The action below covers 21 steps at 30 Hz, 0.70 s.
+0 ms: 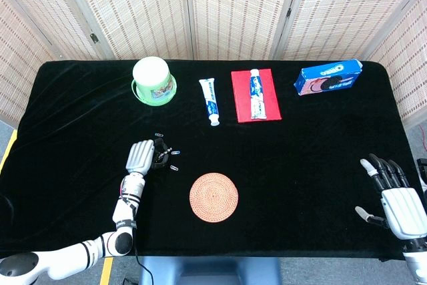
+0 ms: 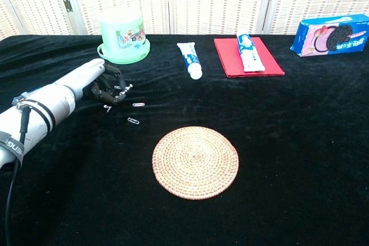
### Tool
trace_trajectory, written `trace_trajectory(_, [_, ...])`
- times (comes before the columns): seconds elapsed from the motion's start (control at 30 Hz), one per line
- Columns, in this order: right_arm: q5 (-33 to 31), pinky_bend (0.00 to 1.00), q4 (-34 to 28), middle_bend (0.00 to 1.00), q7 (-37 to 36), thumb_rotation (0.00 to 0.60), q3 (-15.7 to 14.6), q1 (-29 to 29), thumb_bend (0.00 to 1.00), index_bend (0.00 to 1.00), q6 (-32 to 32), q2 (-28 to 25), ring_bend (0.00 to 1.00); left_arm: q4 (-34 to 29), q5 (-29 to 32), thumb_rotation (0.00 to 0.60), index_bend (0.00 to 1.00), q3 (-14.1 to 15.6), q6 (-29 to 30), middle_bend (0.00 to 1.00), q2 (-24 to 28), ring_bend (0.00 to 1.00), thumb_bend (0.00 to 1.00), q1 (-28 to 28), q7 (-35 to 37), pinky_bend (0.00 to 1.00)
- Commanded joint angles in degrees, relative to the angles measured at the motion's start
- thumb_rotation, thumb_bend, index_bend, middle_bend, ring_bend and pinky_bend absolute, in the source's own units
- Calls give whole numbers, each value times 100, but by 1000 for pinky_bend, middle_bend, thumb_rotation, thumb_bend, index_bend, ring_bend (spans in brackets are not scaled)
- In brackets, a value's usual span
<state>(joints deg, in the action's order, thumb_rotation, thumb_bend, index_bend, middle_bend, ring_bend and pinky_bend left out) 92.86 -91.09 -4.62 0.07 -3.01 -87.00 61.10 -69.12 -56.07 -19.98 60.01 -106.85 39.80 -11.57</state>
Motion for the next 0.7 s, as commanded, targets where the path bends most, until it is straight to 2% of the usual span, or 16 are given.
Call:
trace_trajectory(0.03, [46,0,-17,0,-18,600,-8,-9,178,0,-13,-10,0,-373,49,600,874,-6,40,1000,80,1000,781,-36,-44,1000])
trace_trajectory(0.33, [100,0,-9,0,-198,600,-12,-86,179,0,59,-75,0,-679,155,600,874,-6,42,1000,-124,1000,781,93,-183,1000])
trace_trajectory(0.7, [118,0,65,0,-361,600,-50,56,179,0,-177,-126,0,90,113,600,875,70,-271,1000,-630,1000,781,371,-70,1000])
